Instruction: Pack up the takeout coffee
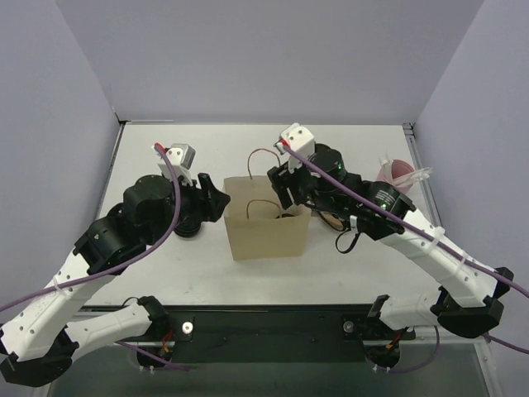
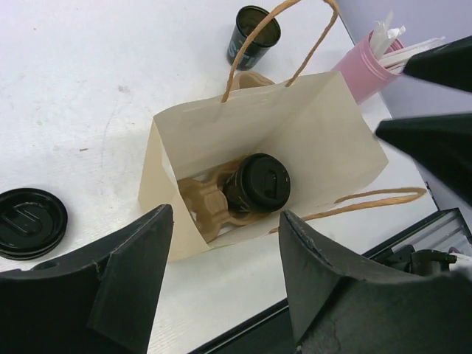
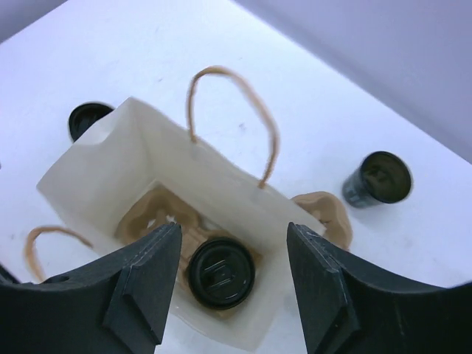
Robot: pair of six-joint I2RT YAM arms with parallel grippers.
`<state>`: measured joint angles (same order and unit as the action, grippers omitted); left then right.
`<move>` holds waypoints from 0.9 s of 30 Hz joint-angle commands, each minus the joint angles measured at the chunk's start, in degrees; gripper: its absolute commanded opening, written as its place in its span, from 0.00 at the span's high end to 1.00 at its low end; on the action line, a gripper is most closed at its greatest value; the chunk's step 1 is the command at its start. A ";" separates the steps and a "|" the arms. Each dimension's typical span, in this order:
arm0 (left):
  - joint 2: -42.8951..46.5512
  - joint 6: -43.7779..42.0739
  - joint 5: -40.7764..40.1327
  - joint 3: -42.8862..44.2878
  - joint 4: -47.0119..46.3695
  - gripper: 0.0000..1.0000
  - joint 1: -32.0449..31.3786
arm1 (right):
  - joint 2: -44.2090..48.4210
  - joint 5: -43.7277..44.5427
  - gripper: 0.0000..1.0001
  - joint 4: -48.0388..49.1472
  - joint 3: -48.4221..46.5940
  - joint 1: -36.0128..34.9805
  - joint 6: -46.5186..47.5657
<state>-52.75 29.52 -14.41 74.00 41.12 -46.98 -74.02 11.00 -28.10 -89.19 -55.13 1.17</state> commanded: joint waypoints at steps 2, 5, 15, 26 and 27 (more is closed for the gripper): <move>2.47 -3.85 -2.46 0.89 1.41 0.28 0.40 | 3.17 20.76 0.40 0.32 -2.40 2.12 -3.28; 4.93 -4.46 -3.25 -1.74 3.26 0.21 0.40 | 3.88 25.36 0.40 -2.13 -1.78 7.99 -3.89; 13.37 -11.41 -5.97 -8.78 5.90 0.03 0.49 | -0.51 21.71 0.41 -17.15 -1.17 38.39 -11.88; 19.70 -11.59 -7.38 -20.02 3.96 0.03 0.49 | -5.08 8.07 0.53 -19.72 -0.11 54.87 -15.14; 20.05 -11.41 -7.30 -20.55 3.88 0.03 0.57 | -5.52 7.89 0.53 -19.72 -0.11 54.96 -15.06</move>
<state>-34.83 18.59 -21.04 54.94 46.83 -46.76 -77.36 22.63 -45.23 -89.25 -1.43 -12.51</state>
